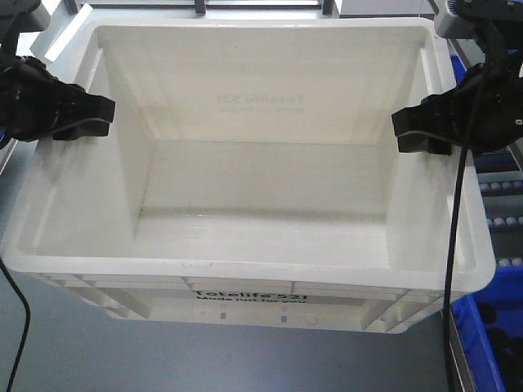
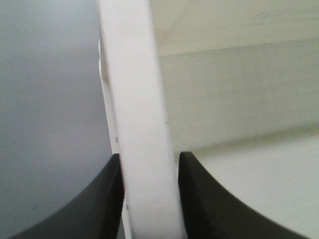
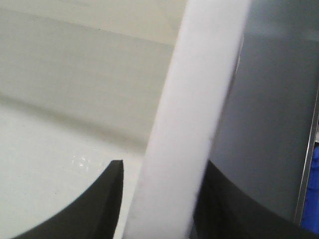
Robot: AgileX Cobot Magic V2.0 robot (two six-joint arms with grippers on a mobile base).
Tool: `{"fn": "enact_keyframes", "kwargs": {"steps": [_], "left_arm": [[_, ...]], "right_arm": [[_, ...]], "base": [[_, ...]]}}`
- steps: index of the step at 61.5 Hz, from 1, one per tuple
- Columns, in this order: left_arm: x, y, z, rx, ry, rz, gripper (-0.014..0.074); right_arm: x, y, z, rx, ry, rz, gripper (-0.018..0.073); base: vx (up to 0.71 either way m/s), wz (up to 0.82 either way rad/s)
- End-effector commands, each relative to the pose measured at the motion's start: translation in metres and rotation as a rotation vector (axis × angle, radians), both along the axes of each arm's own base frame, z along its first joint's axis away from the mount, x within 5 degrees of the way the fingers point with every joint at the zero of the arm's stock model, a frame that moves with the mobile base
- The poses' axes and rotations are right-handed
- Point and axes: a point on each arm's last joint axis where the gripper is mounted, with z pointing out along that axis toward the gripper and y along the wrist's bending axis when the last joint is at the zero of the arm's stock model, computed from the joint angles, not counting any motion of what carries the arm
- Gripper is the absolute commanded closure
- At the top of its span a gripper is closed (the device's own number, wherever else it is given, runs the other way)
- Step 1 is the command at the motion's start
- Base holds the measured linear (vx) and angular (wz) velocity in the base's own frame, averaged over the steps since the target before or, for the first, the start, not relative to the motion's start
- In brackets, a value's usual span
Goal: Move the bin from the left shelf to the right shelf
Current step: 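Keep holding the crate while the base turns toward the other shelf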
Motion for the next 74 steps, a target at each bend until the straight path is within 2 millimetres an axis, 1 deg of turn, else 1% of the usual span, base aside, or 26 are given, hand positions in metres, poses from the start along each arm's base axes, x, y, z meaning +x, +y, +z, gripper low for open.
{"fn": "enact_keyframes", "kwargs": {"steps": [1,74], "left_arm": [[-0.0035,-0.0006,0.0329,-0.041,-0.174,0.004,0.0598],[-0.0035,-0.0005,0.0329,-0.041,-0.174,0.004,0.0598]], "right_arm": [[-0.0012,-0.0041,0.0257,0.003,-0.158,-0.009,0.0564],[-0.0011,-0.0041,0.0258,0.003,-0.159,-0.009,0.0564]], "base": [[0.51,-0.02],[0.49,0.01]]}}
